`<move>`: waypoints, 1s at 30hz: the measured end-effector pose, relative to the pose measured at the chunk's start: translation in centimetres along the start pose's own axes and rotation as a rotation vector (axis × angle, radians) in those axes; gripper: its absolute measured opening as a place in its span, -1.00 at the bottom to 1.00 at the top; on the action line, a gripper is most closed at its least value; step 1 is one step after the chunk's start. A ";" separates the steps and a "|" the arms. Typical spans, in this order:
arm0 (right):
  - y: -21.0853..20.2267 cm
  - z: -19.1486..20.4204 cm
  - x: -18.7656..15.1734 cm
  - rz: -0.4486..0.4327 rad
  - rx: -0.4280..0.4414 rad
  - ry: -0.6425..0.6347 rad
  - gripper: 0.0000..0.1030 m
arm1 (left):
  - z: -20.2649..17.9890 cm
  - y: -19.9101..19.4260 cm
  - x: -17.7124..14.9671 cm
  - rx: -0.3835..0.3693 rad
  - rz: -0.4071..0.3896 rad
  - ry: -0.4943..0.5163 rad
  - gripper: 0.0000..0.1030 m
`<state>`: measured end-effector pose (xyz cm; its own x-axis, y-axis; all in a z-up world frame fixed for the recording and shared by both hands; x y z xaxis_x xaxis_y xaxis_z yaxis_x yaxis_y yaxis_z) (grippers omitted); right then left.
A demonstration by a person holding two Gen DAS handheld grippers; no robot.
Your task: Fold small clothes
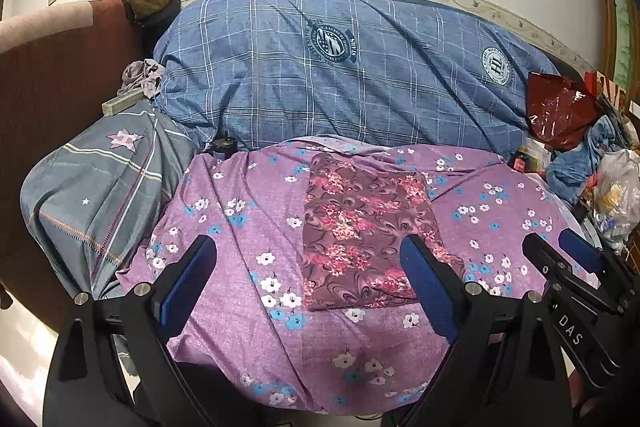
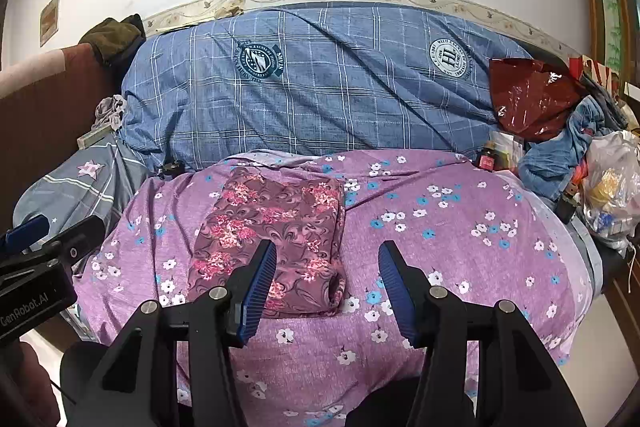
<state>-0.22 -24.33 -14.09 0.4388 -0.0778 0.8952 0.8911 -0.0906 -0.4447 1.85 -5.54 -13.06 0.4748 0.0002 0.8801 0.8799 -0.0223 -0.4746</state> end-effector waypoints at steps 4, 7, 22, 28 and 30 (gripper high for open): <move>0.2 0.2 0.0 0.003 0.001 -0.005 0.07 | 0.4 0.0 0.1 -0.001 -0.002 -0.007 0.82; 0.2 0.4 0.0 0.003 0.001 -0.009 0.07 | 0.6 0.0 0.2 -0.002 -0.007 -0.012 0.82; 0.1 1.2 0.3 -0.002 0.001 -0.029 0.07 | 1.2 -0.3 0.4 -0.004 -0.013 -0.026 0.82; -0.3 1.6 0.5 -0.010 0.004 -0.040 0.07 | 1.2 -0.8 0.5 -0.006 -0.027 -0.032 0.82; -0.3 1.6 0.6 -0.011 0.005 -0.041 0.07 | 1.2 -1.0 0.5 -0.009 -0.027 -0.031 0.82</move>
<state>-0.10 -22.76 -13.40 0.4330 -0.0360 0.9007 0.8965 -0.0866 -0.4344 1.26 -4.36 -12.20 0.4512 0.0322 0.8918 0.8923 -0.0309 -0.4504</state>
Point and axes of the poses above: each gripper's, at about its wrist camera, not at the fingertips, and y roughly the way its jaws point, z to its left, x to its top, the point moved 3 cm from there along y, roughly the way its jaws point, and after that the axes turned 2 degrees about -z, right-handed, at the moved point
